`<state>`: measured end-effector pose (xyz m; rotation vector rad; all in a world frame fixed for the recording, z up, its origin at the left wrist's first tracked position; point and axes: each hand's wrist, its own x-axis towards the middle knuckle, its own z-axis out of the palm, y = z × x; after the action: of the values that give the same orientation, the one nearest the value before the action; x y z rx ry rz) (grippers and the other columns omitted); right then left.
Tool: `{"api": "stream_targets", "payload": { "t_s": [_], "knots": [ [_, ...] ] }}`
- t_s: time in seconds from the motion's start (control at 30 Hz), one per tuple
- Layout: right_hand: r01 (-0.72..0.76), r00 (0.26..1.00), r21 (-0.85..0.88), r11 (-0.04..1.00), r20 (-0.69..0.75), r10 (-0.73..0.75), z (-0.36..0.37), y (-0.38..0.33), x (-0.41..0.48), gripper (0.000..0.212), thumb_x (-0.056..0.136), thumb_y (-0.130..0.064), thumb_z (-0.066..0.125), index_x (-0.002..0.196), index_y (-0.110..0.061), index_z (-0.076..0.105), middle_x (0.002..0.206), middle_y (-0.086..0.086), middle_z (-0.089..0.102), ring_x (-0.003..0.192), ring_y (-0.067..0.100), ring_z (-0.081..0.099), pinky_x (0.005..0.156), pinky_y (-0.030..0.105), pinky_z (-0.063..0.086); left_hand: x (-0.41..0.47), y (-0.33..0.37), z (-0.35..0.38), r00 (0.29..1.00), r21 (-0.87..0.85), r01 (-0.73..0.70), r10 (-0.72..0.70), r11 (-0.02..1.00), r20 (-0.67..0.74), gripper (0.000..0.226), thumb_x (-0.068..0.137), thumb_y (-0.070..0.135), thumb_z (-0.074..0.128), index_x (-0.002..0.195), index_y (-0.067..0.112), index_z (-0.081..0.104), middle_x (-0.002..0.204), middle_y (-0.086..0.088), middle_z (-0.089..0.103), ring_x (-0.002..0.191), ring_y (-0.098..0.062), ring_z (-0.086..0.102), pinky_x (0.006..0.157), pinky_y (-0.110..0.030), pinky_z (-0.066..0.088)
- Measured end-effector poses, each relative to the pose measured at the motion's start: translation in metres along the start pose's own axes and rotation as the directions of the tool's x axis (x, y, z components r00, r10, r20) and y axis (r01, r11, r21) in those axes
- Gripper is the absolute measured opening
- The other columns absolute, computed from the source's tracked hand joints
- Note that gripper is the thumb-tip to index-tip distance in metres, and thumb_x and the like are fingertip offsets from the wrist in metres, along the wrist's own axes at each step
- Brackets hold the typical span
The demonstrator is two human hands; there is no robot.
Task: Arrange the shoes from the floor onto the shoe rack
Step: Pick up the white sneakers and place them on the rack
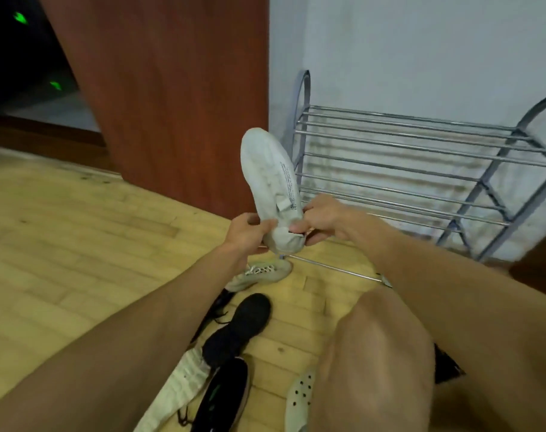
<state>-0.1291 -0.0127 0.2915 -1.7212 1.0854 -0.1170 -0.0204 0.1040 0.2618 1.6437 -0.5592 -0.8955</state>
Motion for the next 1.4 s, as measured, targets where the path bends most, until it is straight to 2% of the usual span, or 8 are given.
{"api": "stream_targets", "payload": {
  "t_s": [0.27,0.47,0.67,0.8,0.93,1.17,1.27,1.4],
  "knots": [
    [-0.225,0.973,0.168,0.960,0.092,0.212,0.091,0.050,0.060,0.048,0.078,0.000,0.074,0.124,-0.001,0.059,0.116,0.017,0.067,0.101,0.031,0.066,0.068,0.040,0.059,0.032,-0.104,-0.060,0.960,0.044,0.269,-0.264,0.962,-0.092,0.023,0.095,0.029,0.053,0.107,0.010,0.060,0.089,-0.003,0.060,0.078,-0.015,0.060,0.076,-0.028,0.052],
    [-0.362,0.927,0.190,0.913,0.177,0.331,0.157,0.100,0.062,0.049,0.080,0.002,0.073,0.126,-0.004,0.057,0.125,0.013,0.062,0.113,0.033,0.061,0.080,0.044,0.058,0.014,-0.212,-0.114,0.845,0.309,0.534,-0.514,0.787,-0.148,0.012,0.091,0.016,0.053,0.080,0.012,0.055,0.073,-0.002,0.048,0.068,-0.017,0.049,0.057,-0.025,0.037],
    [-0.373,0.917,0.068,0.925,0.175,0.357,0.200,0.140,0.075,0.040,0.075,-0.005,0.079,0.112,0.000,0.066,0.109,0.014,0.070,0.095,0.029,0.070,0.074,0.038,0.061,0.028,-0.265,-0.165,0.869,0.589,0.482,-0.437,0.648,-0.231,0.026,0.088,0.013,0.049,0.064,0.010,0.040,0.066,-0.009,0.041,0.061,-0.022,0.039,0.060,-0.032,0.029],
    [-0.354,0.915,0.009,0.935,0.212,0.344,0.225,0.156,0.088,0.041,0.074,-0.007,0.079,0.113,-0.003,0.067,0.107,0.014,0.072,0.093,0.027,0.071,0.077,0.040,0.061,0.042,-0.284,-0.195,0.885,0.726,0.466,-0.255,0.506,-0.390,0.033,0.089,0.016,0.050,0.121,0.010,0.057,0.126,-0.017,0.048,0.121,-0.037,0.045,0.096,-0.042,0.041],
    [-0.373,0.891,-0.046,0.927,0.262,0.371,0.240,0.169,0.095,0.039,0.076,-0.010,0.078,0.113,-0.006,0.067,0.108,0.012,0.071,0.094,0.027,0.069,0.075,0.039,0.062,0.051,-0.301,-0.221,0.764,0.588,0.638,-0.314,0.498,-0.563,0.062,0.090,0.018,0.050,0.147,0.018,0.025,0.156,-0.016,0.011,0.141,-0.040,0.017,0.114,-0.051,0.024],
    [-0.385,0.846,-0.202,0.901,0.313,0.432,0.239,0.205,0.095,0.031,0.078,-0.018,0.076,0.106,-0.009,0.067,0.096,0.008,0.069,0.086,0.022,0.067,0.069,0.034,0.059,0.066,-0.322,-0.255,0.399,-0.157,0.723,-0.592,0.672,-0.700,0.059,0.090,0.040,0.040,0.142,0.014,0.037,0.135,-0.019,0.047,0.116,-0.044,0.050,0.091,-0.057,0.046],
    [-0.391,0.837,-0.202,0.898,0.329,0.438,0.238,0.213,0.089,0.033,0.079,-0.020,0.074,0.109,-0.011,0.066,0.096,0.008,0.069,0.083,0.023,0.067,0.066,0.033,0.058,0.061,-0.317,-0.259,0.373,-0.295,0.676,-0.658,0.676,-0.654,0.038,0.094,0.026,0.047,0.121,0.001,0.053,0.083,-0.013,0.052,0.070,-0.032,0.050,0.071,-0.045,0.046],
    [-0.376,0.846,-0.227,0.898,0.312,0.433,0.242,0.212,0.081,0.035,0.076,-0.025,0.076,0.107,-0.012,0.065,0.099,0.008,0.070,0.087,0.024,0.069,0.073,0.035,0.060,0.060,-0.316,-0.245,0.426,-0.292,0.676,-0.682,0.677,-0.595,0.046,0.085,0.030,0.066,0.120,0.002,0.057,0.092,-0.010,0.054,0.072,-0.028,0.050,0.064,-0.034,0.042]
  ]
}}
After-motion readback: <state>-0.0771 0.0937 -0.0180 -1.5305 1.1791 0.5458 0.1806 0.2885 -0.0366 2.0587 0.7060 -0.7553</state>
